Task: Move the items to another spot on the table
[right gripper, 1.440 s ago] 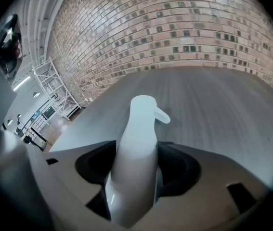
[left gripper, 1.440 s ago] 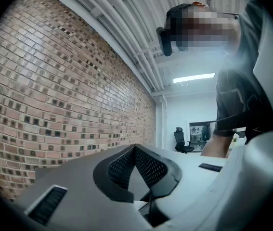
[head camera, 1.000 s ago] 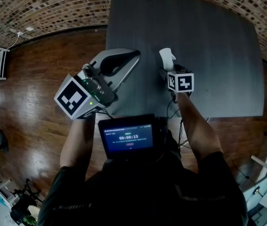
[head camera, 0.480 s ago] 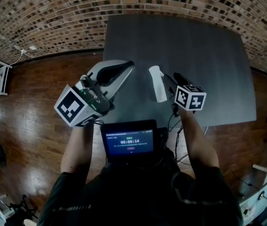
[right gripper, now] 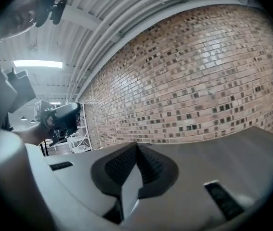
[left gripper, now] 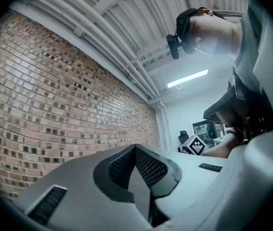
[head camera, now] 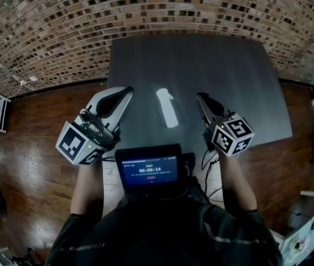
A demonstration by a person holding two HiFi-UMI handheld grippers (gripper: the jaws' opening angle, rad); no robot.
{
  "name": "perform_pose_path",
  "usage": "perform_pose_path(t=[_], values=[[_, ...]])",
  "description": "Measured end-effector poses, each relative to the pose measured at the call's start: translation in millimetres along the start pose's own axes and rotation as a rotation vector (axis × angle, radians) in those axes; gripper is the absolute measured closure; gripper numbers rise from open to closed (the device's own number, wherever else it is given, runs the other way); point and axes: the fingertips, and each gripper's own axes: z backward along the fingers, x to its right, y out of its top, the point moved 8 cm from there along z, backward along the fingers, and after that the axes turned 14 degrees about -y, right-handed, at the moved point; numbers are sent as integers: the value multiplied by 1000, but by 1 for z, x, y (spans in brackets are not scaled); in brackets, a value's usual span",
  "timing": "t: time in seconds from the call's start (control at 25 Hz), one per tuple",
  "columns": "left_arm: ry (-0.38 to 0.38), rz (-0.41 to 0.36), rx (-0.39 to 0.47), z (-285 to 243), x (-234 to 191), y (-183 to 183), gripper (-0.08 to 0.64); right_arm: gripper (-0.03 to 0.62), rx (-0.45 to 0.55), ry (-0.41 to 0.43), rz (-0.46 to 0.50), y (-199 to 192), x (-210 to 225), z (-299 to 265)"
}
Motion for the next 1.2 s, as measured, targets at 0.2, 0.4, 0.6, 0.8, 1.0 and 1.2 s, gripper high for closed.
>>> perform_pose_path(t=[0.2, 0.4, 0.6, 0.8, 1.0, 1.2], values=[[79, 11, 5, 1, 28, -7, 566, 586, 35, -26, -9, 0, 10, 43], [130, 23, 26, 5, 49, -15, 567, 589, 65, -69, 21, -9, 10, 73], [205, 45, 21, 12, 60, -24, 567, 589, 76, -64, 30, -14, 10, 84], [199, 20, -18, 9, 71, -27, 567, 589, 79, -48, 44, -11, 10, 86], [200, 33, -2, 6, 73, -26, 566, 589, 75, -37, 42, -13, 10, 86], [202, 31, -4, 7, 74, -24, 567, 589, 51, -44, 34, -15, 11, 85]])
